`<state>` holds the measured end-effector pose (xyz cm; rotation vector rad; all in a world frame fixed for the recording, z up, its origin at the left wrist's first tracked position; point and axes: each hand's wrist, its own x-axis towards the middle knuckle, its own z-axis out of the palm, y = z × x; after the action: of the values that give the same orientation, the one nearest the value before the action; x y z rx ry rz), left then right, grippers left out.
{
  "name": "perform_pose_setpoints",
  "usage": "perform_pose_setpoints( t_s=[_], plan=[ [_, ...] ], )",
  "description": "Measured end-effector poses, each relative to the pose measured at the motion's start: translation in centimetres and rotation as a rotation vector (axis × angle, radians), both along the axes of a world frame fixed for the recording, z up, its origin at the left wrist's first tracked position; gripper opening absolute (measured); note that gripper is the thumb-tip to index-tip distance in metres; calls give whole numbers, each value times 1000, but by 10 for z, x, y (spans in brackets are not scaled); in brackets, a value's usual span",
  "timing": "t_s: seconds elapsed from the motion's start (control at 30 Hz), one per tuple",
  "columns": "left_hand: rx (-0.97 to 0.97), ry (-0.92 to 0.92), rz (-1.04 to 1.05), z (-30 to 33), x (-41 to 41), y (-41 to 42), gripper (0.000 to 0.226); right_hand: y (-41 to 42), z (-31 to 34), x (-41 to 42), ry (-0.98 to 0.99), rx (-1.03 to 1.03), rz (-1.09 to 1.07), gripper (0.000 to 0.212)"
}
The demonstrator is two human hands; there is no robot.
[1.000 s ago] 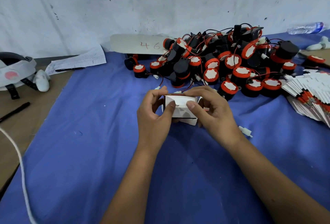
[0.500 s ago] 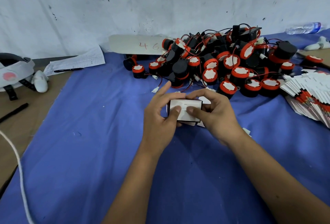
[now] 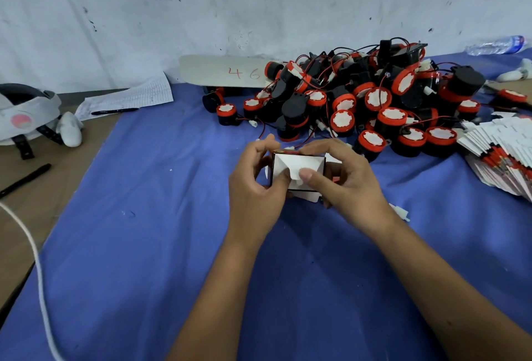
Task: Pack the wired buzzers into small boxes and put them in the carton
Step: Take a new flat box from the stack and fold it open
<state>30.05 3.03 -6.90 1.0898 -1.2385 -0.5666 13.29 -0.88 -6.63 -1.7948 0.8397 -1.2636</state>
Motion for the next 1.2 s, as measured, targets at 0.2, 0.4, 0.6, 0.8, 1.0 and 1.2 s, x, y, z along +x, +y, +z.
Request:
perform_pose_setpoints(
  t_s=[0.2, 0.4, 0.6, 0.8, 1.0, 1.2],
  plan=[
    [-48, 101, -106, 5, 0, 4, 33, 0, -7, 6, 66, 14, -43, 37],
    [-82, -26, 92, 5, -12, 5, 44, -1, -4, 7, -47, 49, -152, 24],
    [135, 36, 42, -4, -15, 0, 48, 1, -5, 11, -59, 81, -181, 19],
    [86, -111, 119, -5, -9, -2, 51, -4, -12, 8, 145, 15, -273, 16],
    [59, -129, 92, -6, -9, -1, 51, -4, -13, 7, 250, -48, -328, 20],
    [28, -170, 105, -7, -10, -2, 51, -1, -12, 11, 287, -95, -398, 27]
  ],
)
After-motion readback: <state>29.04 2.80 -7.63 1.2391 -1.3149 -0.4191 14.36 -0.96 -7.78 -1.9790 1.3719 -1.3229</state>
